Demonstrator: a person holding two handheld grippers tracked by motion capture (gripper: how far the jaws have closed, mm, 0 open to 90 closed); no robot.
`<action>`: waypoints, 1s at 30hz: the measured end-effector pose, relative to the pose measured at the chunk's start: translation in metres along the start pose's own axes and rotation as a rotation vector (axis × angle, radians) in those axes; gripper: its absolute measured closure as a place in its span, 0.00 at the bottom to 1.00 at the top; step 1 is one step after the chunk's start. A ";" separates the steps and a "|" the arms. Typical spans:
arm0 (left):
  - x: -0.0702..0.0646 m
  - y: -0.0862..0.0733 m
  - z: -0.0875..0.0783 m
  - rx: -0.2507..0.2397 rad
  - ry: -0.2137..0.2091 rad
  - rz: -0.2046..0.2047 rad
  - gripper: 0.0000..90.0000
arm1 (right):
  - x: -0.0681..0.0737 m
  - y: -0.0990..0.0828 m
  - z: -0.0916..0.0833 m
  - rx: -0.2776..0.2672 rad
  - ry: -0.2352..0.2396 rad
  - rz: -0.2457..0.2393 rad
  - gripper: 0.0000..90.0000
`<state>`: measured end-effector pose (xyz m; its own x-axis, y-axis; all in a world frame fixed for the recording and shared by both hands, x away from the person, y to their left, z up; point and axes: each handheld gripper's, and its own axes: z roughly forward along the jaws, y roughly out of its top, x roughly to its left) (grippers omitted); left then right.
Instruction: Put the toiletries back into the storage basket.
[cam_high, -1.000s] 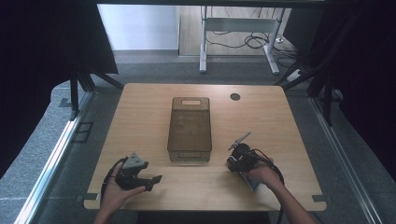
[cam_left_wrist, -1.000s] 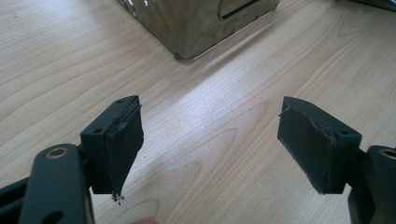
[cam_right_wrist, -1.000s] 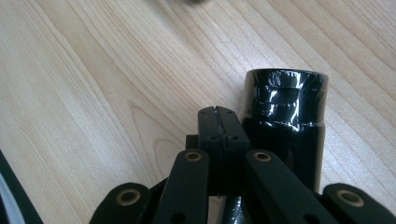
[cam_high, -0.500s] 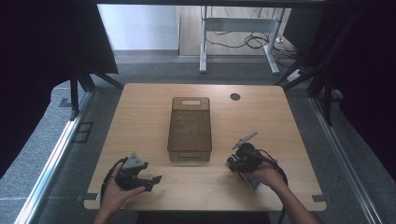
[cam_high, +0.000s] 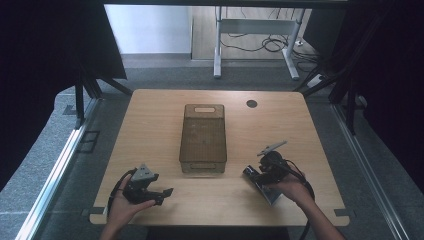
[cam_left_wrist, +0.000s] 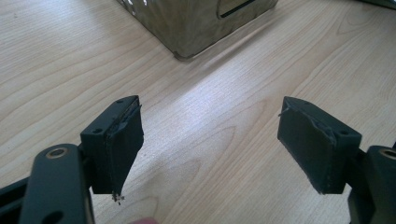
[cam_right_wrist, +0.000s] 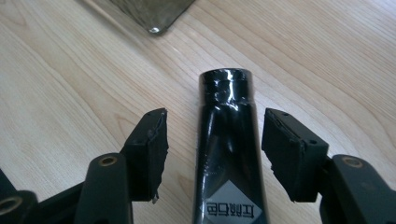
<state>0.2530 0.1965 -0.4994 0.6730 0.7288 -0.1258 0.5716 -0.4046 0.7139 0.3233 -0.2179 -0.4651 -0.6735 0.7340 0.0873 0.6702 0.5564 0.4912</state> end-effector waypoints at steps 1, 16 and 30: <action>0.000 0.000 -0.001 0.001 0.001 0.000 0.25 | -0.001 -0.001 -0.002 0.005 -0.008 0.010 0.44; 0.004 -0.001 -0.007 -0.004 -0.003 0.002 0.25 | -0.002 -0.005 0.011 0.116 -0.045 0.034 0.44; 0.002 -0.001 -0.004 0.007 -0.010 0.005 0.25 | -0.003 -0.005 0.035 0.223 -0.064 0.007 0.42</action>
<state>0.2521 0.2001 -0.4977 0.6805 0.7214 -0.1287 0.5713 -0.4123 0.7097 0.3331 -0.2093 -0.4979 -0.6522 0.7574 0.0310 0.7318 0.6184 0.2865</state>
